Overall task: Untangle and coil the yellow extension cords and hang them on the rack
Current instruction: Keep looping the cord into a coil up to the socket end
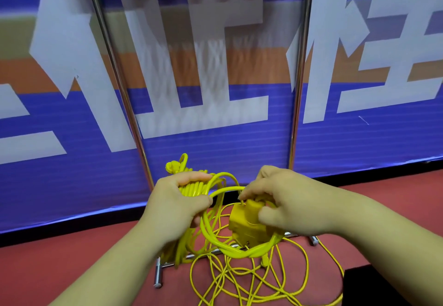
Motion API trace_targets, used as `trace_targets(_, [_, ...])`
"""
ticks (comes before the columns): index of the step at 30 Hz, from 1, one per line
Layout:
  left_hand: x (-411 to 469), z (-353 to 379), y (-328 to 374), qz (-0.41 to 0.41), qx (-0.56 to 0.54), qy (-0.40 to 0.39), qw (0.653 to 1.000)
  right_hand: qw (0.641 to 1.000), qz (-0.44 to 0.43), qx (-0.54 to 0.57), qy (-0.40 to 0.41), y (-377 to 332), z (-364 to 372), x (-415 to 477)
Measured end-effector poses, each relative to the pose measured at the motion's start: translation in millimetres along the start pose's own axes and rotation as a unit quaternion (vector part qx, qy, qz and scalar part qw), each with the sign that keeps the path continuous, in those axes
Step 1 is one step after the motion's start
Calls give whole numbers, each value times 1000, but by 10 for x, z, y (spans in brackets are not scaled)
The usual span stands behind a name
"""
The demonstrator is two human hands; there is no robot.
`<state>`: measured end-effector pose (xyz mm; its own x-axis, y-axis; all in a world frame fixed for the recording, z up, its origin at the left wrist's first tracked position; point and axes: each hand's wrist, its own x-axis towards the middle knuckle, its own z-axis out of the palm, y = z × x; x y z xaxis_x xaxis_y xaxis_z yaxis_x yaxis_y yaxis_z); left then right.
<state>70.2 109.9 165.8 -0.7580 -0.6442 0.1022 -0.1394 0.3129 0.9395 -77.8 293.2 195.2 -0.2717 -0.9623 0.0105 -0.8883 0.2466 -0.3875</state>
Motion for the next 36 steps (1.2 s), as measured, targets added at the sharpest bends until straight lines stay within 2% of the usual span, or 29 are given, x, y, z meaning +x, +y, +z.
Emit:
trace_targets(8, [29,52,-51,-8,7,-13,1000,992,17,-128,-7,-43,75,80])
trace_targets(12, [32,35,-38,-7,-6,-14,1000,986,-14,-166,24,15,88,106])
trace_targets(17, [35,-36,10,-13,-40,-21,999,991,-95,-41,91,191,35,92])
trace_targets(22, [47,-126,40,-36,-99,-20,994,975,-150,86,140,180,-116,40])
trace_targets(24, [62,-154,23,-45,-118,-18,992,967,-129,134,171,183,-147,3])
trace_targets(26, [74,-164,-3,-54,-131,-12,990,947,-86,229,207,169,-143,-13])
trace_targets(29, [71,-152,-24,-65,-143,-2,988,865,-15,413,283,110,-71,59])
trace_targets(31, [70,-139,-26,-63,-143,6,988,824,50,461,324,105,-20,136])
trace_targets(33, [77,-140,-28,-58,-146,20,987,827,111,433,340,154,15,185])
trace_targets(36, [78,-152,-28,-49,-152,36,987,860,165,356,325,256,37,192])
